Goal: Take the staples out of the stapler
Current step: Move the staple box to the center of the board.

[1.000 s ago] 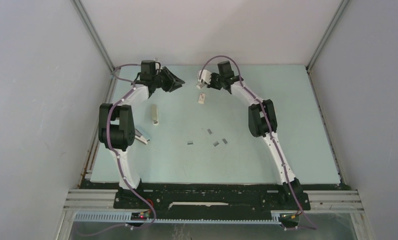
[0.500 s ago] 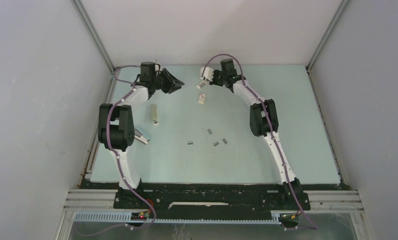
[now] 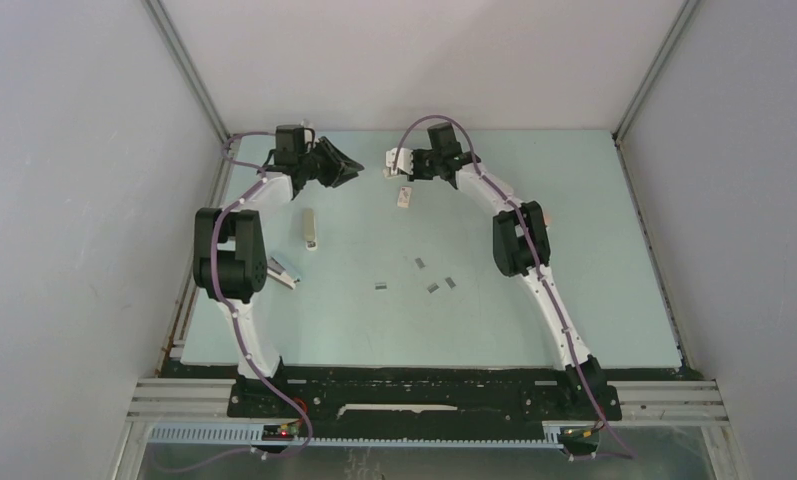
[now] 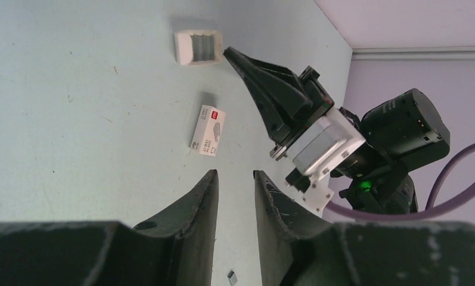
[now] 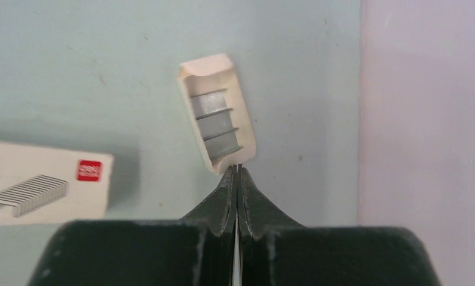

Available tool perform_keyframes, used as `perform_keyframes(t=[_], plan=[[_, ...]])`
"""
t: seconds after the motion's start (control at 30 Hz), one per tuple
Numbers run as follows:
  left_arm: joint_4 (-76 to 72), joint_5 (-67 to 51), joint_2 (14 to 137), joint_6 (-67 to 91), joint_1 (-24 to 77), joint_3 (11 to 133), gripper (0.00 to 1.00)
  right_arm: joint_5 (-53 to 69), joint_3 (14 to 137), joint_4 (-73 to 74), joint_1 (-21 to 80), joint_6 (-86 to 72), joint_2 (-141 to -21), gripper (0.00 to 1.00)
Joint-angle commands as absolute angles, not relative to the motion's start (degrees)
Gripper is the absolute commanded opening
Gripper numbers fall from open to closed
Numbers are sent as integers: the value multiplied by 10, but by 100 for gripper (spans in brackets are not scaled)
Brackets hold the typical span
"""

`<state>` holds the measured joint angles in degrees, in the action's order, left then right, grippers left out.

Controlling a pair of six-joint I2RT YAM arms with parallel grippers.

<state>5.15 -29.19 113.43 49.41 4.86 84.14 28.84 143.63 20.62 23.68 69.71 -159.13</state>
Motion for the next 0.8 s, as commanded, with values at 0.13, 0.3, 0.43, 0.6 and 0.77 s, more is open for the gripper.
perform_keyframes(t=[0.13, 0.3, 0.43, 0.6, 0.77], plan=[[31, -311, 1100, 476, 41, 831, 35, 350, 1466, 243, 261, 766, -1589, 2], [29, -311, 1102, 473, 40, 829, 37, 354, 1469, 231, 269, 753, -1583, 2], [29, -309, 1115, 467, 41, 846, 42, 344, 1466, 196, 261, 692, -1562, 3], [64, -297, 1173, 472, 49, 938, 44, 345, 1430, 176, 240, 630, -1509, 5], [258, -236, 1280, 454, 75, 1156, 44, 349, 1395, 178, 217, 527, -1448, 7]])
